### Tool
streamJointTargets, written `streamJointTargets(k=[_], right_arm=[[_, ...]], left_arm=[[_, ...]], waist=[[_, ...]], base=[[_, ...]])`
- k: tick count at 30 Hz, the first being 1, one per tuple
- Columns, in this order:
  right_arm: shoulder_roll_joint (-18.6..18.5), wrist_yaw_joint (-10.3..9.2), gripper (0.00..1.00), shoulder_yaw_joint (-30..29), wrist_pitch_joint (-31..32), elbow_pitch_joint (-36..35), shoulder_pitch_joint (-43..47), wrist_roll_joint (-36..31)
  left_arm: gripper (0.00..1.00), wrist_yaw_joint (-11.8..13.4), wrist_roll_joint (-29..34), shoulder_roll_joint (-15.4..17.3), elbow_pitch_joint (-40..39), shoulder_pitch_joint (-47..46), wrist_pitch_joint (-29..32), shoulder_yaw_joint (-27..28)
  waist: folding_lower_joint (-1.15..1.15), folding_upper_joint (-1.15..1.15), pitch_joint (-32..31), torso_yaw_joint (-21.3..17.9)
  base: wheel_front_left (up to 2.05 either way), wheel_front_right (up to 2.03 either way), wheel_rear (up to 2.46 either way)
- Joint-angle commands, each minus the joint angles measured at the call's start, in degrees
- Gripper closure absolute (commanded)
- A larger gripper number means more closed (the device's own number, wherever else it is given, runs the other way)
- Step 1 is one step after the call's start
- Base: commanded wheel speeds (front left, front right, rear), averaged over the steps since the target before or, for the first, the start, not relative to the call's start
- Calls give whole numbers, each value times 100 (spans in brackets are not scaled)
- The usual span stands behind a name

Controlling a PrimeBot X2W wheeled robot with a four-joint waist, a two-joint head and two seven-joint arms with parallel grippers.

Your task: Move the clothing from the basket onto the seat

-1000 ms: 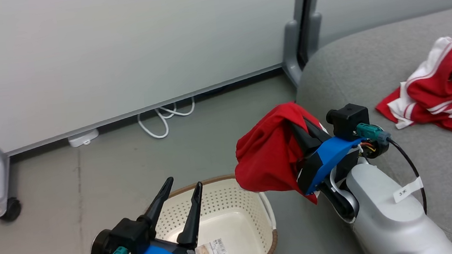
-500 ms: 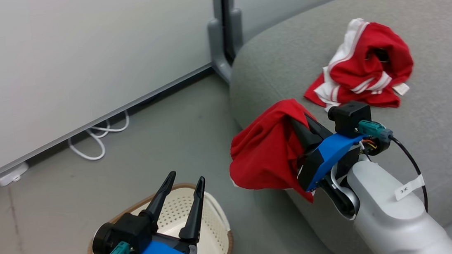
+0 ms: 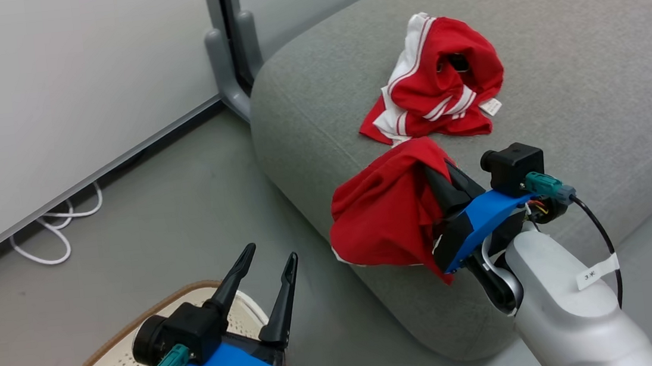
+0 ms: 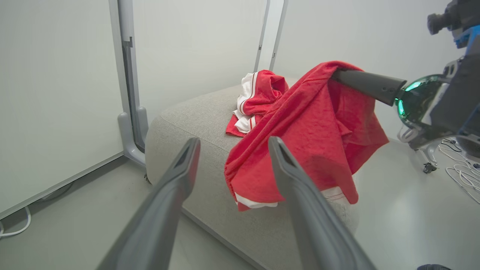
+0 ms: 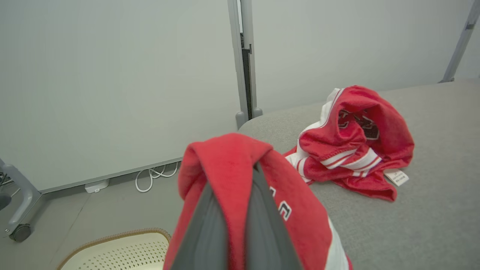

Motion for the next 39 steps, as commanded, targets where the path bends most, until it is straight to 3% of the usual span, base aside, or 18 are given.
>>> streamJointTargets(k=[1, 15, 22, 29, 39], right_arm=[[9, 1, 100, -54, -30, -34, 62, -3], [8, 1, 100, -142, -30, -114, 125, -6], [7, 1, 100, -188, -31, 17, -328, -24], [-177, 1, 100, -771, 35, 269, -1341, -247], [-1020, 1, 100, -2136, 83, 427, -2778, -445]], left_arm=[[0, -13, -20, 32, 8, -109, -27, -35], [0, -13, -97, 91, 55, -242, -27, -141], [0, -13, -20, 105, -53, -195, -27, -43], [0, -13, 119, 183, -249, -371, -27, -27], [0, -12, 259, 388, -601, -965, -26, -281]], waist=[[0, 0, 45, -69], [0, 0, 124, -80], [0, 0, 264, -54], [0, 0, 666, 114], [0, 0, 1593, 627]], base=[[0, 0, 0], [0, 0, 0], [0, 0, 0], [0, 0, 0], [0, 0, 0]])
